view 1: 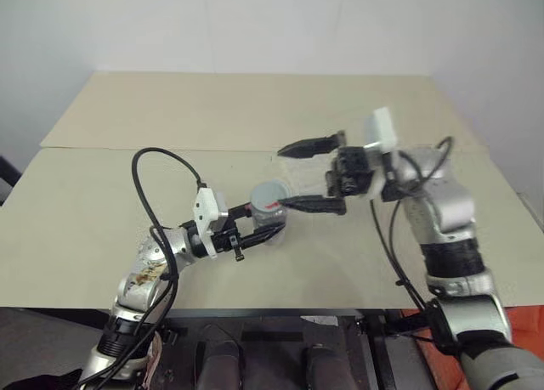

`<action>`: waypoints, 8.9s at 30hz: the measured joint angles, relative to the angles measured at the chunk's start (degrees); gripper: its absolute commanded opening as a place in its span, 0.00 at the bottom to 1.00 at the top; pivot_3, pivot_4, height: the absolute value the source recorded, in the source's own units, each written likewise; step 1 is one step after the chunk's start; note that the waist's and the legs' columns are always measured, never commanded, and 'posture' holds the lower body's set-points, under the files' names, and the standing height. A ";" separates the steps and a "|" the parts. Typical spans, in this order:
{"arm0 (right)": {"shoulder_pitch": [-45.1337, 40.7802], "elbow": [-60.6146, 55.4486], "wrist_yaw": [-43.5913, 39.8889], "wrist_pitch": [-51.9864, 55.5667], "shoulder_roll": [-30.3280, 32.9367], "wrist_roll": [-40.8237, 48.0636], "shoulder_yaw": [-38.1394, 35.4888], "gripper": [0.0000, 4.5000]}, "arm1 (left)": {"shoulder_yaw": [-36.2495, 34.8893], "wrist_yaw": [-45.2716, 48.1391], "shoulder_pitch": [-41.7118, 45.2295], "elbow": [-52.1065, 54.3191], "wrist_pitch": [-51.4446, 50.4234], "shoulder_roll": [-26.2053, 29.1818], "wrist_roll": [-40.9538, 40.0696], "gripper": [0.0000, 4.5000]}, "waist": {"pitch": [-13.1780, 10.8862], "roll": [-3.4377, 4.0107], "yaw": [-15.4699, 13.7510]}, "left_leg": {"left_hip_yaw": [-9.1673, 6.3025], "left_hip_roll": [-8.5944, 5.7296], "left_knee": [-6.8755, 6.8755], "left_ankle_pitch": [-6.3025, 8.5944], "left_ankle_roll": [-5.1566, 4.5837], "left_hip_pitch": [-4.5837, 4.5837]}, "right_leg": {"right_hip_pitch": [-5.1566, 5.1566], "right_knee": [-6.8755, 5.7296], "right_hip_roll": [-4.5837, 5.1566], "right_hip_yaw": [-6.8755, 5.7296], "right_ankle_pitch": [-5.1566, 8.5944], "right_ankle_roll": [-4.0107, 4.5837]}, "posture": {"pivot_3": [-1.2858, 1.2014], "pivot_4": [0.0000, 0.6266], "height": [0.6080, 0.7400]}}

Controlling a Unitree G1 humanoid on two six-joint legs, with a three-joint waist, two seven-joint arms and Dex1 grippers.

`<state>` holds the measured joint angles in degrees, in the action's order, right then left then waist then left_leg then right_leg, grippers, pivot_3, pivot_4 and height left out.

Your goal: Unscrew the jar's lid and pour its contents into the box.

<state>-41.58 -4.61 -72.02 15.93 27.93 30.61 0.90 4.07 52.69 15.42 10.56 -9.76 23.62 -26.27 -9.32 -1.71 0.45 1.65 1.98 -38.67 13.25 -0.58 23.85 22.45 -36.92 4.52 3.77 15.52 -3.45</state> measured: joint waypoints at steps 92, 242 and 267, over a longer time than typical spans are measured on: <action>1.56 -12.04 16.62 13.24 -3.60 -4.87 9.12 0.62 | 0.02 -2.97 0.29 2.35 1.83 -1.17 1.35 0.44 | -0.01 0.03 0.54 | 0.00 0.01 -0.09 -0.06 0.06 0.46 | 0.59 -0.20 -0.09 0.05 -0.03 -0.03 | 0.52 0.24 1.00; 3.67 -12.49 46.10 16.63 -18.90 -21.26 15.99 0.99 | -4.03 -9.15 1.46 -6.87 5.84 -4.25 5.88 0.44 | -0.04 0.10 0.52 | 0.02 -0.01 -0.10 -0.07 0.09 0.50 | 0.68 -0.28 -0.08 0.07 -0.04 -0.01 | 0.52 0.24 1.00; 5.64 -15.38 44.03 17.35 -13.12 -18.06 12.41 0.99 | -7.54 -10.40 -1.19 -5.95 5.88 -2.41 5.87 0.44 | -0.04 0.10 0.50 | 0.02 0.00 -0.10 -0.07 0.08 0.50 | 0.68 -0.27 -0.07 0.06 -0.04 -0.01 | 0.52 0.24 1.00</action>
<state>-35.94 -19.99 -27.99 33.29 14.81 12.55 13.31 -3.46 42.30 14.23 4.61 -3.88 21.21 -20.40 -9.35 -1.60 0.95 1.68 1.97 -38.77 13.18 -0.49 24.35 23.13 -37.19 4.45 3.83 15.48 -3.47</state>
